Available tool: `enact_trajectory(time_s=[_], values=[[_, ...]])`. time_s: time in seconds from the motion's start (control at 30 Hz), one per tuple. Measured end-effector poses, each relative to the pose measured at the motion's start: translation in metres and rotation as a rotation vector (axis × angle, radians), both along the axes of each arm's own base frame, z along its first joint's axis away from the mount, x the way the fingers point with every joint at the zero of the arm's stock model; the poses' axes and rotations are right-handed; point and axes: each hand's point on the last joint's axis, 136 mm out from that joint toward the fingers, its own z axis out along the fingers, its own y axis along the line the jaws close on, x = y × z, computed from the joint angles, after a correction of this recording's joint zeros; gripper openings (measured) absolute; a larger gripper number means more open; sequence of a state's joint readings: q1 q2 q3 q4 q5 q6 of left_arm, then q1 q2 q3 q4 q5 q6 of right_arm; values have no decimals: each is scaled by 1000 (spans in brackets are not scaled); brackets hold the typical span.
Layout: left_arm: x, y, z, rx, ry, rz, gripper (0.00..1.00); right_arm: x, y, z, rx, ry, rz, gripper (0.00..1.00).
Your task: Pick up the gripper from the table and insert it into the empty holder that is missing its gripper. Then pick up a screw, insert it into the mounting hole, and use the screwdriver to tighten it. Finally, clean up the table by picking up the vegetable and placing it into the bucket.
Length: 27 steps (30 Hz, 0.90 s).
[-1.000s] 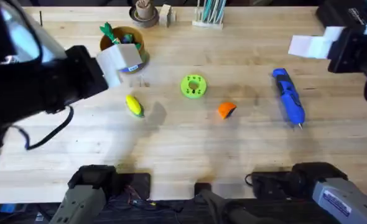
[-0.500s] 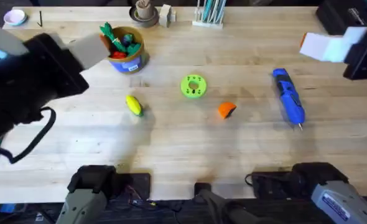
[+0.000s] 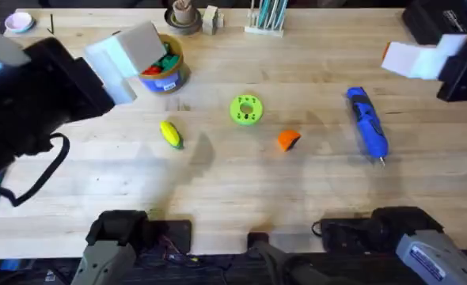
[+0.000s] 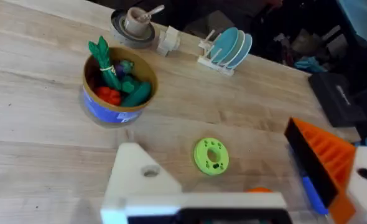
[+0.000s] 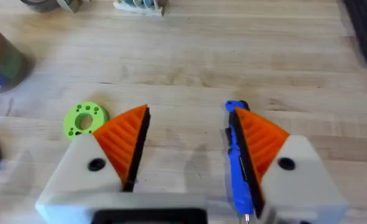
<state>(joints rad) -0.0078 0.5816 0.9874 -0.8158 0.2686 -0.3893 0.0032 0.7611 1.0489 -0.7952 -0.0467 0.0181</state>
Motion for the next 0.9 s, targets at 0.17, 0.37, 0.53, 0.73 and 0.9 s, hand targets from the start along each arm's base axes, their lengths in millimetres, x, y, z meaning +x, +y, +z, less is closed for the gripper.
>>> enact_trajectory(time_s=[0.17,0.37,0.53,0.73,0.9], values=[[-6,0,-13,0,62,0,996,0,0,0,0,0,0,838],[-26,0,-45,2,217,0,996,0,0,0,0,0,0,838],[-63,0,-85,4,447,0,995,0,0,0,0,1,0,838],[-94,1,-108,-8,612,15,994,0,0,0,0,1,0,838],[-65,6,-89,0,470,45,993,0,0,0,0,1,0,837]])
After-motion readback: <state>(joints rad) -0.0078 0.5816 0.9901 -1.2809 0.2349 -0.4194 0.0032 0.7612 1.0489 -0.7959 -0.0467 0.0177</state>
